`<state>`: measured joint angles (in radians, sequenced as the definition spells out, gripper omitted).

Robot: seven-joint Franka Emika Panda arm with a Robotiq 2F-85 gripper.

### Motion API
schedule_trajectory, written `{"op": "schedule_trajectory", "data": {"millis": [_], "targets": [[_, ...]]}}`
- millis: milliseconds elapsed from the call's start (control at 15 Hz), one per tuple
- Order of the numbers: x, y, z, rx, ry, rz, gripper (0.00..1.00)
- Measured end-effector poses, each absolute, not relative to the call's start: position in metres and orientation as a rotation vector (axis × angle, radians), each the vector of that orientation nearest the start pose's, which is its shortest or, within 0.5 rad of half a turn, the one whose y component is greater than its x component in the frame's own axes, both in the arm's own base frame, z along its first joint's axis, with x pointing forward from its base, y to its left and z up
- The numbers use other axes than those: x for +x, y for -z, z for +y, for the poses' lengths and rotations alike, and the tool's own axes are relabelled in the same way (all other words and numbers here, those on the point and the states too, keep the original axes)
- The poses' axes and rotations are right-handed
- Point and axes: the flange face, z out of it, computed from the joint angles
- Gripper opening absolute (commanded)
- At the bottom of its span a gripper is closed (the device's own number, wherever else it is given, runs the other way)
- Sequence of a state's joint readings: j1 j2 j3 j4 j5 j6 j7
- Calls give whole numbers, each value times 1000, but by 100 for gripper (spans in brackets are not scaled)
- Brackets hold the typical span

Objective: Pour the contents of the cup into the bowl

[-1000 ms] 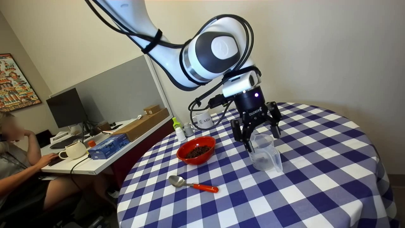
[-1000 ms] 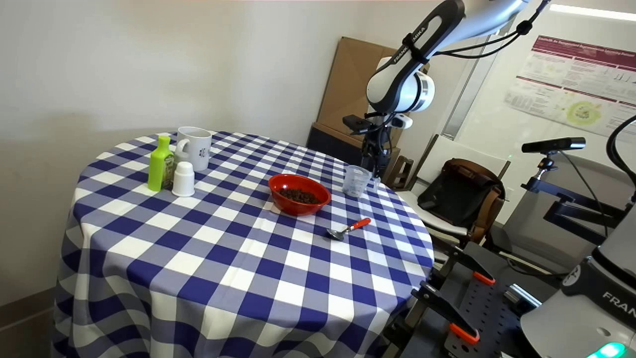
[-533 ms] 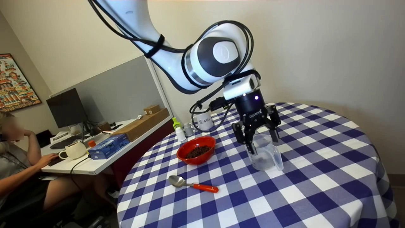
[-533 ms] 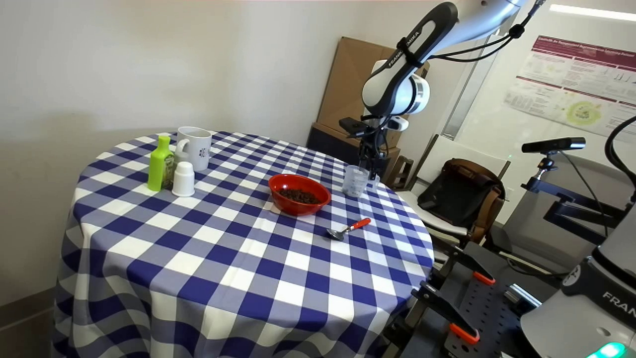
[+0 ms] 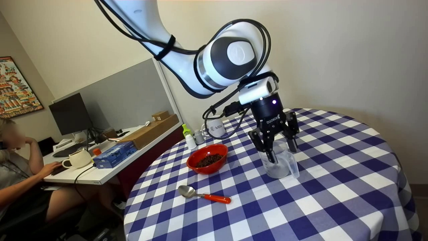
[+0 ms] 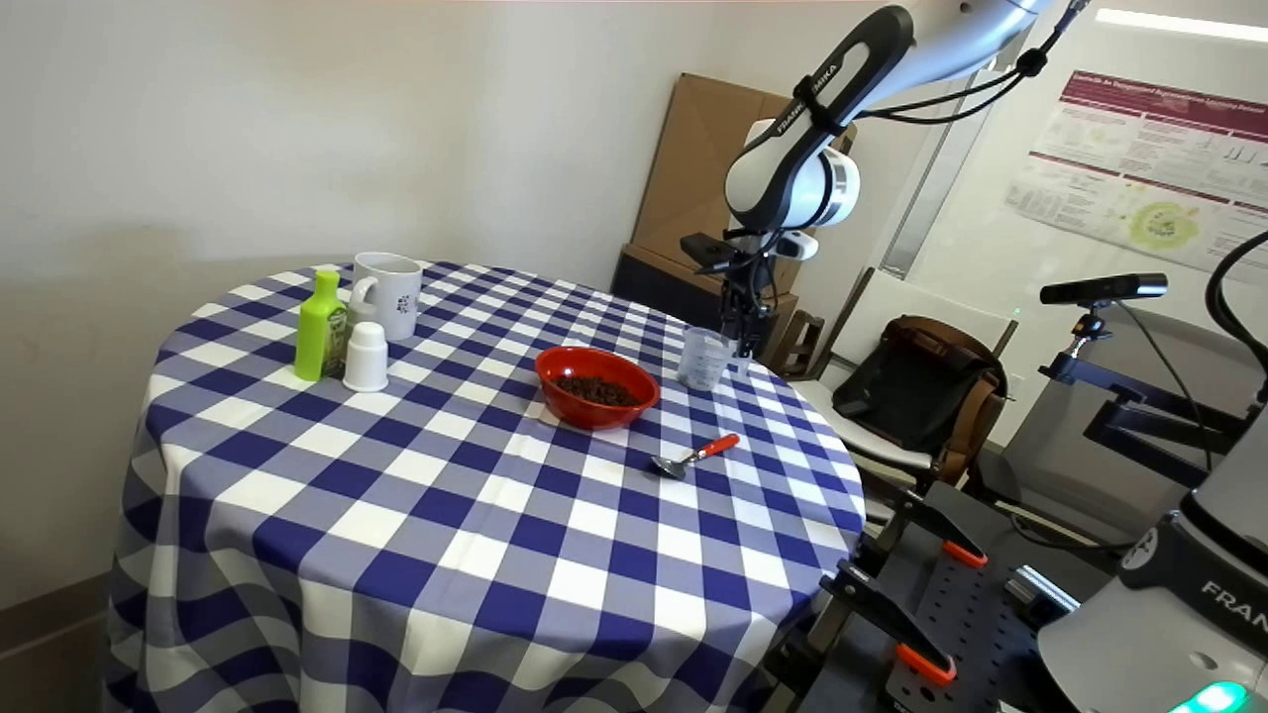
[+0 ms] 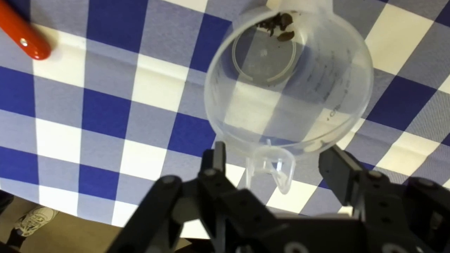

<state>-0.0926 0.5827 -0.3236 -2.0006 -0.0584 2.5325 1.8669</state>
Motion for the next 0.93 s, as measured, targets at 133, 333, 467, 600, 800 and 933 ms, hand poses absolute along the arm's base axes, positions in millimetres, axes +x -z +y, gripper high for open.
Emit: {"op": "schedule_trajectory", "data": {"millis": [133, 333, 467, 600, 800, 933], "targets": [[553, -175, -241, -1521, 199, 2940, 64], [552, -175, -243, -1518, 200, 2942, 63], [552, -175, -243, -1517, 201, 2943, 49], [552, -175, -243, -1517, 201, 2943, 34], [552, -175, -243, -1518, 201, 2942, 10], [553, -176, -242, -1520, 205, 2938, 10]]}}
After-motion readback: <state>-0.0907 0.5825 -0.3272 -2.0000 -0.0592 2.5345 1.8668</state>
